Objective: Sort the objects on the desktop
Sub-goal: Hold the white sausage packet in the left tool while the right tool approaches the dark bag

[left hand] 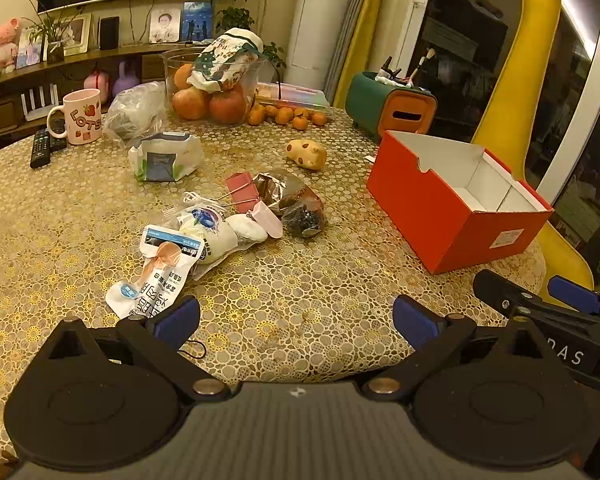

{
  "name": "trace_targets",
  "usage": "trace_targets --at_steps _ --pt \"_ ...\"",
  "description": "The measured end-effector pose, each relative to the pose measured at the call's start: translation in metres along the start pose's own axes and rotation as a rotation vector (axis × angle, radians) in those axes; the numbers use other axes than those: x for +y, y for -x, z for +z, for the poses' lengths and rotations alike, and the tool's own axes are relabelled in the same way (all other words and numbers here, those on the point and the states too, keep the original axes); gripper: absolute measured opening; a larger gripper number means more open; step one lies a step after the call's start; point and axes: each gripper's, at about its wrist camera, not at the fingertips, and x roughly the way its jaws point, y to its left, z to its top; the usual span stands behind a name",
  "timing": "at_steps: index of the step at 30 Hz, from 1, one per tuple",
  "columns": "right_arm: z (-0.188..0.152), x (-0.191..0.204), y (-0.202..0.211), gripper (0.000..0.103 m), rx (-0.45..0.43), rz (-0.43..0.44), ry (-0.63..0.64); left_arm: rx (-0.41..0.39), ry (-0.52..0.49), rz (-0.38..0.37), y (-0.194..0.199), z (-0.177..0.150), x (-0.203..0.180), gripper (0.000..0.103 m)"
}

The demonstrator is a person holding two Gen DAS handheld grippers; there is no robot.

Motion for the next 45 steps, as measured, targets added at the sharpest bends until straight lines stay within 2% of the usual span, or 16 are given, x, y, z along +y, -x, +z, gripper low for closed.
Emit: trace_targets --at_steps 7,10,22,31,40,45 --pt "0.004 0.007 -0.018 0.102 0.016 0.039 0.019 -0.031 -0.040 0.013 -0.010 0.002 0.012 0.103" --pt "0.004 0.012 -0.030 0.102 0.027 0.051 0.039 -0.035 -0.016 0.037 -0.017 0.003 0.028 0.103" --pt "0.010 0.030 -0.085 0.101 0.054 0.062 0.118 -0.008 -0.011 0.092 -0.071 0.004 0.085 0.103" --pt "0.007 0.040 -0.112 0.101 0.080 0.077 0.169 0.045 -0.142 0.004 -0.106 0.006 0.115 0.100" --pt "0.002 0.053 -0.132 0.100 0.089 0.109 0.206 0.091 -0.171 -0.048 -0.124 -0.001 0.134 0.094" --pt "0.000 0.063 -0.151 0.099 0.084 0.118 0.228 0.076 -0.223 -0.055 -0.130 -0.001 0.134 0.094"
